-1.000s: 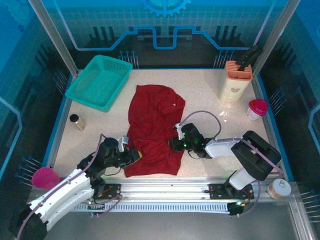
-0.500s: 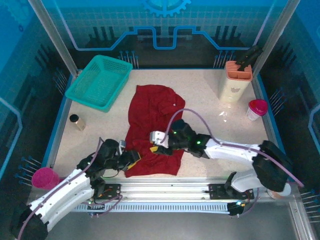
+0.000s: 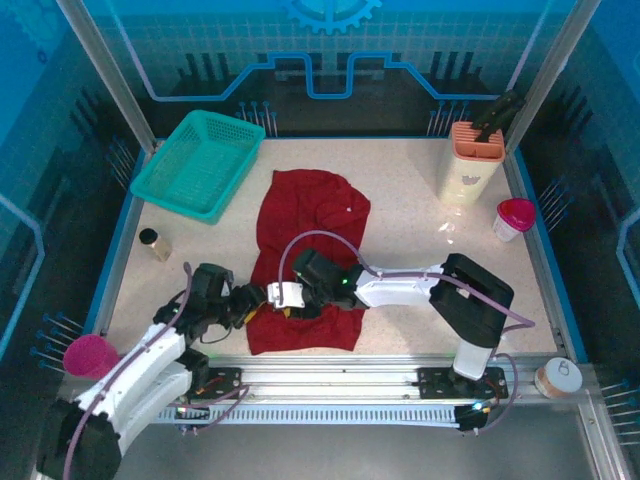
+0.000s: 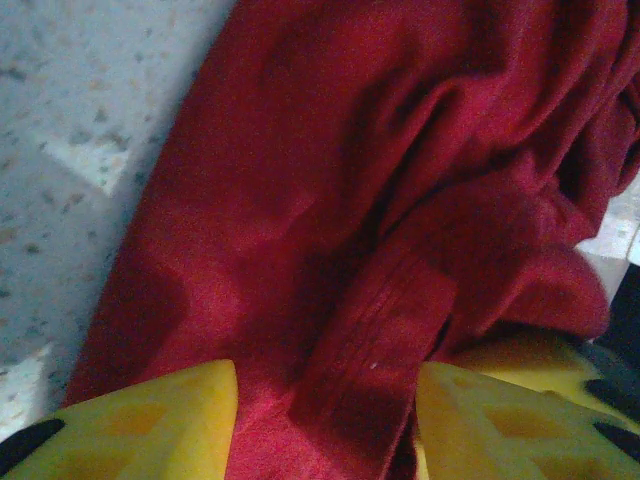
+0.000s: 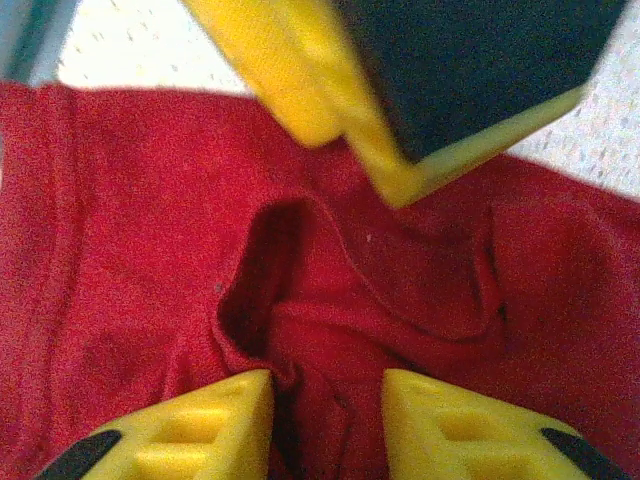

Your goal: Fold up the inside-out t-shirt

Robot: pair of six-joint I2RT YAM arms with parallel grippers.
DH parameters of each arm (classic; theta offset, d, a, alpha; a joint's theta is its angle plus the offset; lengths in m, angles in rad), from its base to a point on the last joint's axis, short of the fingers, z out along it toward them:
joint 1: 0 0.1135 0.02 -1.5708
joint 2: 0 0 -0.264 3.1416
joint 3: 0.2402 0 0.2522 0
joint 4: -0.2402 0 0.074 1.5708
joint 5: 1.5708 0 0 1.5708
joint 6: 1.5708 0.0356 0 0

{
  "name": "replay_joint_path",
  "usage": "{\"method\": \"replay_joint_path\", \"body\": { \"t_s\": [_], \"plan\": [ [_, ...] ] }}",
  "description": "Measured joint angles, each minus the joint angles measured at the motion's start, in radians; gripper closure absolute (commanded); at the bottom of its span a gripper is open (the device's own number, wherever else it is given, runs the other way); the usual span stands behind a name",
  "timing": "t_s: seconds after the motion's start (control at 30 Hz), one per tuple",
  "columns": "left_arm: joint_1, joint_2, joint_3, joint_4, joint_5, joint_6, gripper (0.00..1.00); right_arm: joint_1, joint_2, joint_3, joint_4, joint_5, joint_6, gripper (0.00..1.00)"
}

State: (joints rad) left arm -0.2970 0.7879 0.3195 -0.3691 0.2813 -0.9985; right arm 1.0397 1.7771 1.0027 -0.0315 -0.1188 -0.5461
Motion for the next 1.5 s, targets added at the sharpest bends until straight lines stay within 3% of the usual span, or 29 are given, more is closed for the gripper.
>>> {"method": "replay_joint_path", "body": {
  "t_s": [0.1, 0.13, 0.3, 0.53, 0.6, 0.73, 0.8, 0.9, 0.97, 1.1, 1.27, 1.4, 1.5],
  "plan": [
    [0.000, 0.110, 0.051, 0.039, 0.030, 0.057, 0.48, 0.000, 0.005, 0.000, -0.031, 0.017, -0.011, 0.98],
    [0.000, 0.135, 0.060, 0.052, 0.041, 0.069, 0.47, 0.000, 0.005, 0.000, -0.034, 0.016, -0.017, 1.00],
    [0.000, 0.245, 0.111, 0.061, 0.085, 0.149, 0.43, 0.000, -0.032, -0.019, -0.035, -0.021, -0.024, 1.00],
    [0.001, 0.309, 0.175, 0.053, 0.029, 0.219, 0.75, 0.015, -0.237, -0.104, 0.010, -0.031, -0.084, 1.00],
    [0.001, 0.340, 0.204, 0.055, 0.012, 0.240, 0.81, 0.049, -0.272, -0.127, 0.025, 0.001, -0.134, 1.00],
    [0.001, 0.392, 0.245, 0.072, 0.007, 0.250, 0.77, 0.210, -0.254, -0.203, 0.088, 0.175, -0.274, 1.00],
    [0.001, 0.404, 0.249, 0.083, 0.011, 0.253, 0.72, 0.322, -0.170, -0.226, 0.152, 0.311, -0.324, 0.87],
    [0.001, 0.399, 0.249, 0.081, 0.016, 0.263, 0.65, 0.407, -0.050, -0.232, 0.207, 0.422, -0.301, 0.71],
    [0.003, 0.377, 0.247, 0.066, 0.016, 0.267, 0.61, 0.398, -0.056, -0.251, 0.220, 0.412, -0.222, 0.66],
    [0.005, 0.257, 0.233, 0.006, 0.026, 0.268, 0.57, 0.275, -0.210, -0.323, 0.306, 0.255, 0.000, 0.51],
    [-0.002, 0.121, 0.232, -0.077, 0.064, 0.264, 0.55, 0.100, -0.380, -0.428, 0.410, 0.102, 0.227, 0.53],
    [-0.076, 0.099, 0.232, -0.114, 0.071, 0.256, 0.54, 0.076, -0.369, -0.435, 0.384, 0.034, 0.286, 0.54],
    [-0.148, 0.164, 0.232, -0.135, 0.061, 0.244, 0.53, 0.076, -0.330, -0.424, 0.354, -0.022, 0.300, 0.56]
  ]
}}
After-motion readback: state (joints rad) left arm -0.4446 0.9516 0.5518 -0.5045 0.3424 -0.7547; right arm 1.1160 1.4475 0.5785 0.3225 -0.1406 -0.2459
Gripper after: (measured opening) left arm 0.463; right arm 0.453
